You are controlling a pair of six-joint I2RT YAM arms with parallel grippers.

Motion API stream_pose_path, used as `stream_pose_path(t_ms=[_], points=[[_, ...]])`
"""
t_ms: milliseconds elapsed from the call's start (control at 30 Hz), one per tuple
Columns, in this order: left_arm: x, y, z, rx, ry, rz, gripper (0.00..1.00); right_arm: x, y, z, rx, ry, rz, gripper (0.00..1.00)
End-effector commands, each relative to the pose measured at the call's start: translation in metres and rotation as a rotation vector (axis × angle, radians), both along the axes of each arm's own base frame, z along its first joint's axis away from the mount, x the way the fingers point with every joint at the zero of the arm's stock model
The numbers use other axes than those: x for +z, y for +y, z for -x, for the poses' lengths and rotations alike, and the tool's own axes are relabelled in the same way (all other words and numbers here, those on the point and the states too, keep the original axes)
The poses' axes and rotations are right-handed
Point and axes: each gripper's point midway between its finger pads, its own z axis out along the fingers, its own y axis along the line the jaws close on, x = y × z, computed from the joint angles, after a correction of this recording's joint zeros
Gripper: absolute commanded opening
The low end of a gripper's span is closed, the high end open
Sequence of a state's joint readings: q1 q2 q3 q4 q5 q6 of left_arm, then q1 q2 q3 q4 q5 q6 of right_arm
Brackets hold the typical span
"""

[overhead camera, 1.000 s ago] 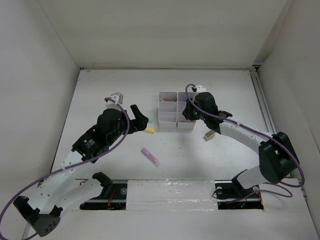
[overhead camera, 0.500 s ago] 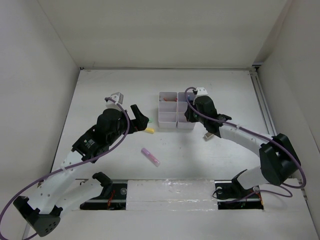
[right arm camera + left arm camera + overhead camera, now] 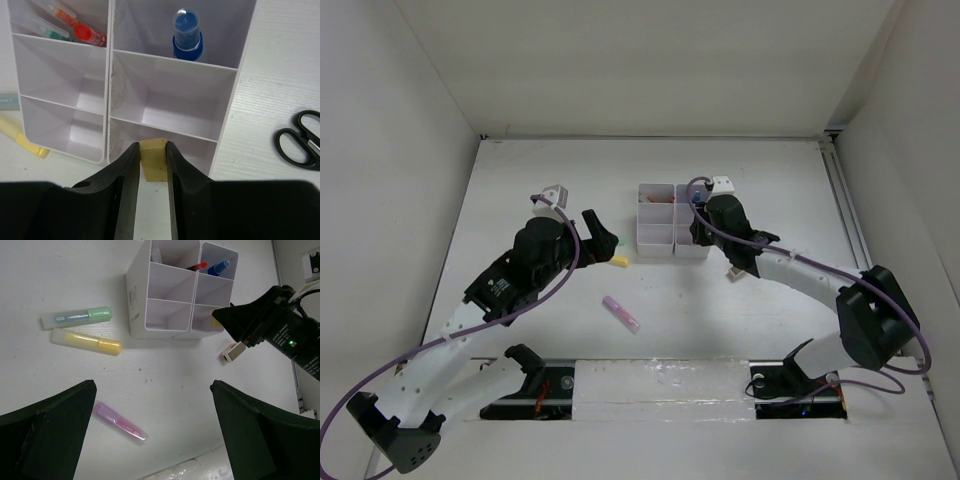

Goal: Sort the stationery into containers
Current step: Place the stationery in the storage box.

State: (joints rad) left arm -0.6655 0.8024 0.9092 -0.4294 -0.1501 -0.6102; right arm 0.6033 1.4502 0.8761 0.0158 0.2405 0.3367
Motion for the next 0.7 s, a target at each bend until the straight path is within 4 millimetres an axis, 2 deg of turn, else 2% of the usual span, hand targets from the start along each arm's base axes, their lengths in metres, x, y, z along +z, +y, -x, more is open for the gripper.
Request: stream_pose_path(t_ms=[0, 33, 333, 667], points=[[0.010, -0.002, -0.002, -0.011, -0.043, 0.023, 1.00, 0.005, 0.004, -0.006, -0.024, -0.041, -0.026, 0.00], [0.012, -0.003, -0.003, -0.011, -0.050, 0.029, 1.00, -0.003, 0.006, -0.002, -0.015, -0.026, -0.015, 0.00], [0.012, -0.004, -0.002, -0.019, -0.048, 0.032, 1.00, -0.014, 0.002, -0.002, -0.041, -0.012, -0.010, 0.00], [0.012, -0.004, -0.002, -0.019, -0.048, 0.032, 1.00, -0.018, 0.001, -0.003, -0.060, -0.003, -0.015, 0.01]])
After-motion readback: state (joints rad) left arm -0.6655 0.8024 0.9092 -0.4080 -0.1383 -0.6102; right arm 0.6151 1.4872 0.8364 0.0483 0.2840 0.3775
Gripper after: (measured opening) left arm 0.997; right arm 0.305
